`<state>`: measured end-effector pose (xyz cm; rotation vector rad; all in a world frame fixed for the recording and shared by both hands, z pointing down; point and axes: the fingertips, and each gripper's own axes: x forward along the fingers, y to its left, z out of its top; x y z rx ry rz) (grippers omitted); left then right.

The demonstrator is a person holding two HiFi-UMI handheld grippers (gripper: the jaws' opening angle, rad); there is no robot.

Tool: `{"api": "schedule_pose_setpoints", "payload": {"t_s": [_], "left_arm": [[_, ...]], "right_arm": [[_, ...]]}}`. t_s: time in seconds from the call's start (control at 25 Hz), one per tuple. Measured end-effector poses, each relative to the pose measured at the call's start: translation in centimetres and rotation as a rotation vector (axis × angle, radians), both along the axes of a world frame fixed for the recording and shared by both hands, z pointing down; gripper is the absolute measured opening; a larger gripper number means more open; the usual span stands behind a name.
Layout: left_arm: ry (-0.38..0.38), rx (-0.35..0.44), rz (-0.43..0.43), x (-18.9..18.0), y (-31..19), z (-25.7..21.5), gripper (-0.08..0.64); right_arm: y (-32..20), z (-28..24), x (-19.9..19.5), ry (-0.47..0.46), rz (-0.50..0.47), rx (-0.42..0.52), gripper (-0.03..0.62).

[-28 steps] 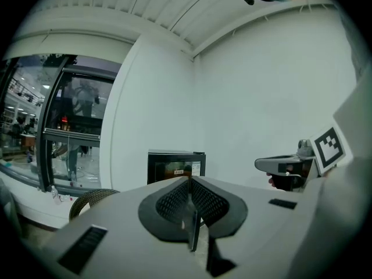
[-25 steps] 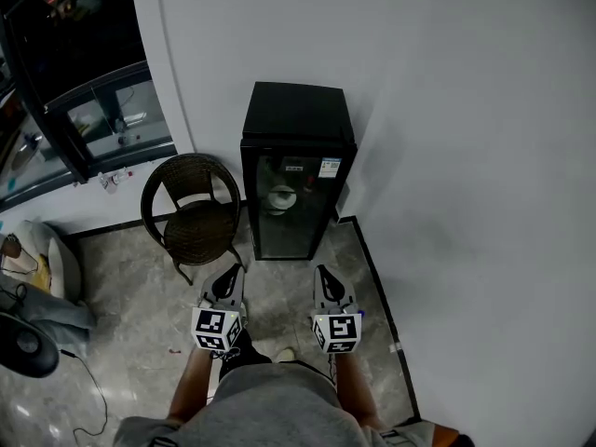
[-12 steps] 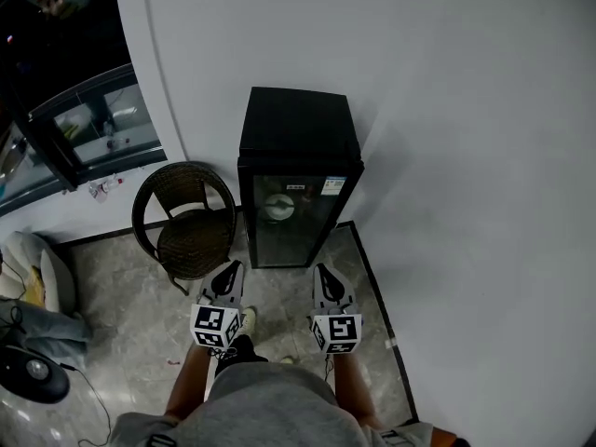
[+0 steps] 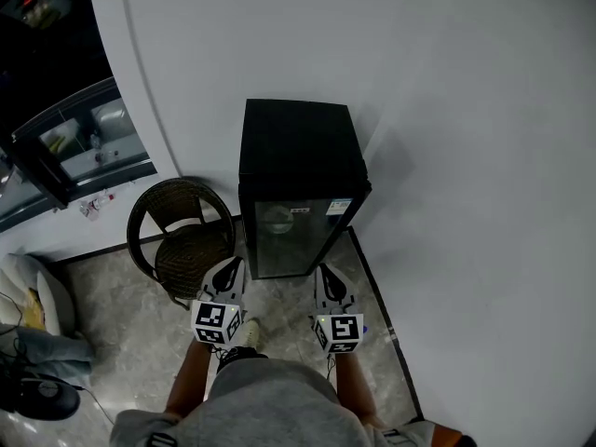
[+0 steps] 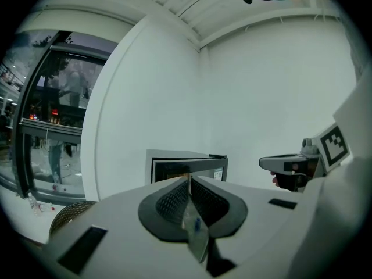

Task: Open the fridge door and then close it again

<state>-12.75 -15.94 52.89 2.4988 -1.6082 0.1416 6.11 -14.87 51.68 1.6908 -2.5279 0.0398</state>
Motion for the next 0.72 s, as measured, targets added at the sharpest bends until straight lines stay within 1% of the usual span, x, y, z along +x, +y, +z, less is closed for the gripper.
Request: {"api": "schedule_pose_setpoints", "payload": {"t_s": [0.48,0.72], "left_arm": [[0.006,0.005,0.123,-1.4,-7.8,-0.2,0.017],[-0.012,0.008,0.175,-2.1,-11.0,0.2,0.017]], "right_arm": [[-5.2,-0.2,-1.4,0.007,0.127,-0.002,0.025],[-7.0,-0.3,-2.1,-0.009,0.190,0.016,0.025]]}}
